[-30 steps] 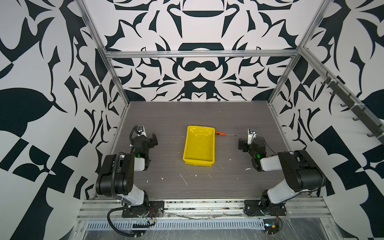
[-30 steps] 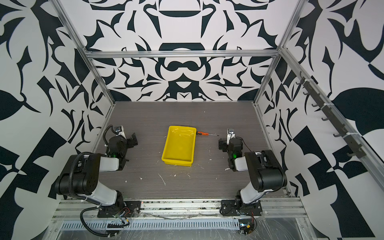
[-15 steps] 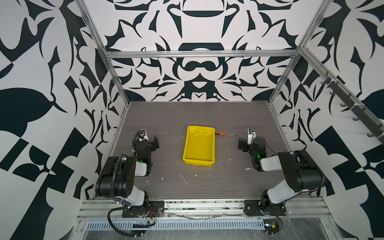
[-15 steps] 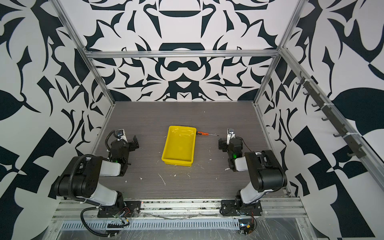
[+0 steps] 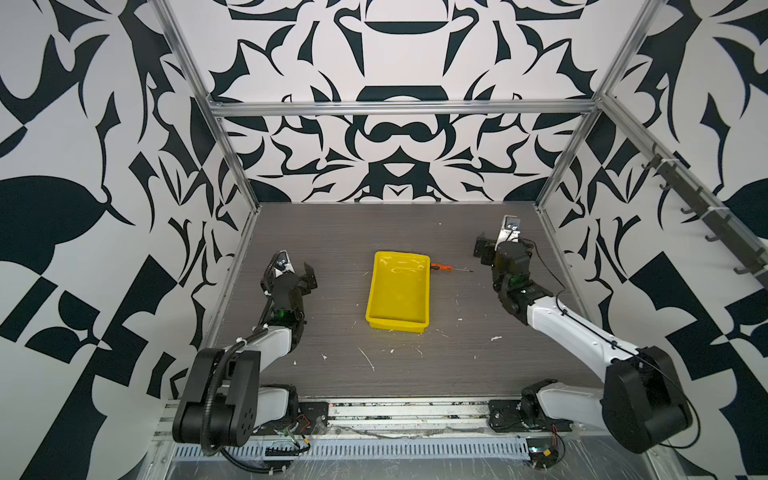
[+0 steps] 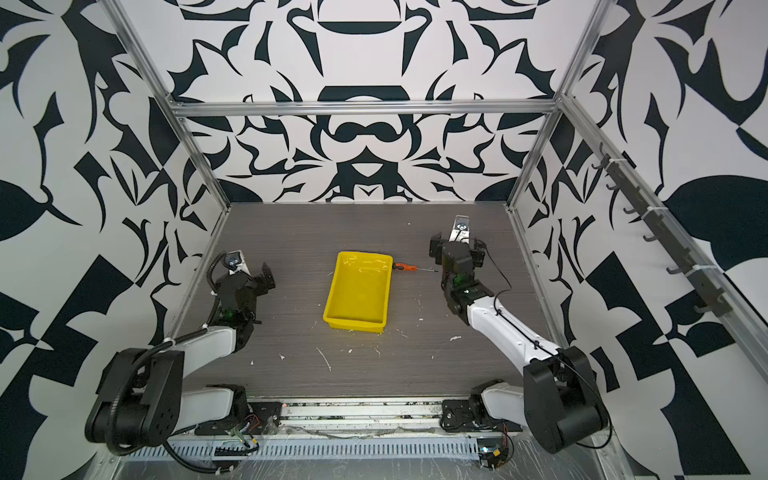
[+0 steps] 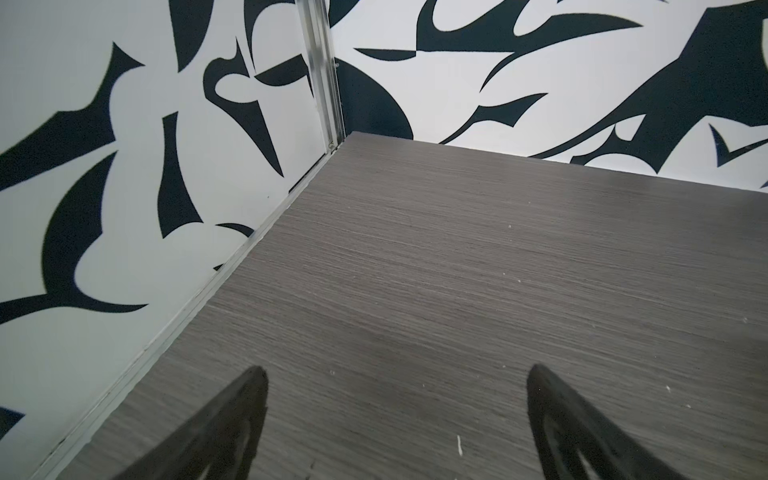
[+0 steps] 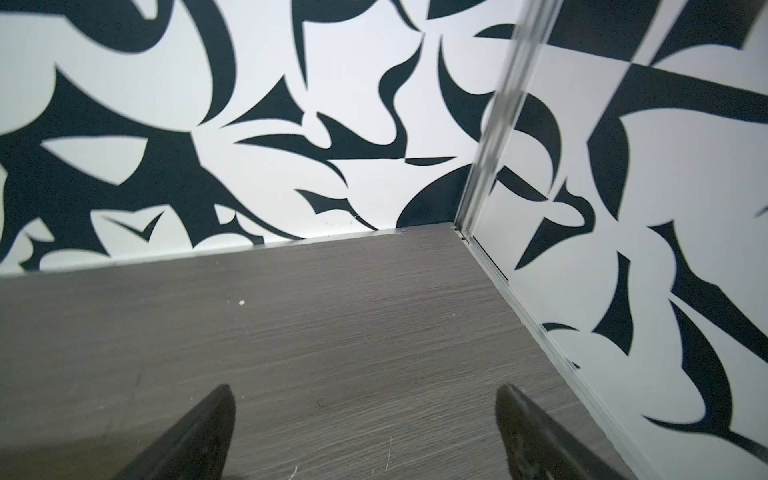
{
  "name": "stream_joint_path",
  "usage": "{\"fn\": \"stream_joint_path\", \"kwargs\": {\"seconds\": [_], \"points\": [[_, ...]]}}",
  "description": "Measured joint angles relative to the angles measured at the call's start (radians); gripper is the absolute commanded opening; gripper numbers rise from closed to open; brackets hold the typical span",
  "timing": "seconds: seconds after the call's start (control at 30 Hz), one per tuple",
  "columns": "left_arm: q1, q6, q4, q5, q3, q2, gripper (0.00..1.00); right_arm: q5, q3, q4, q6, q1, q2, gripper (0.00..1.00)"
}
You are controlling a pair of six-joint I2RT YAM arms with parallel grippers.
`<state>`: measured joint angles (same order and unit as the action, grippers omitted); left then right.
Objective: Put the screwdriver in the bin
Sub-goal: 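Move the right gripper toward the orange screwdriver handle while the left arm shifts slightly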
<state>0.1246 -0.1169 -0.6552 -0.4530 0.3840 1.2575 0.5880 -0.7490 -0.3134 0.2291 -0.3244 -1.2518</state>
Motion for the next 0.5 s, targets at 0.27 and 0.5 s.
{"fn": "stream_joint_path", "kwargs": {"seconds": [0.27, 0.5], "points": [[0.155, 0.027, 0.108, -0.121, 0.060, -0.019, 1.00, 0.015, 0.113, 0.209, 0.326, 0.004, 0.015, 1.00], [0.236, -0.078, 0.517, -0.037, 0.270, -0.233, 1.00, -0.090, 0.173, 0.215, 0.434, 0.004, 0.025, 1.00]]}}
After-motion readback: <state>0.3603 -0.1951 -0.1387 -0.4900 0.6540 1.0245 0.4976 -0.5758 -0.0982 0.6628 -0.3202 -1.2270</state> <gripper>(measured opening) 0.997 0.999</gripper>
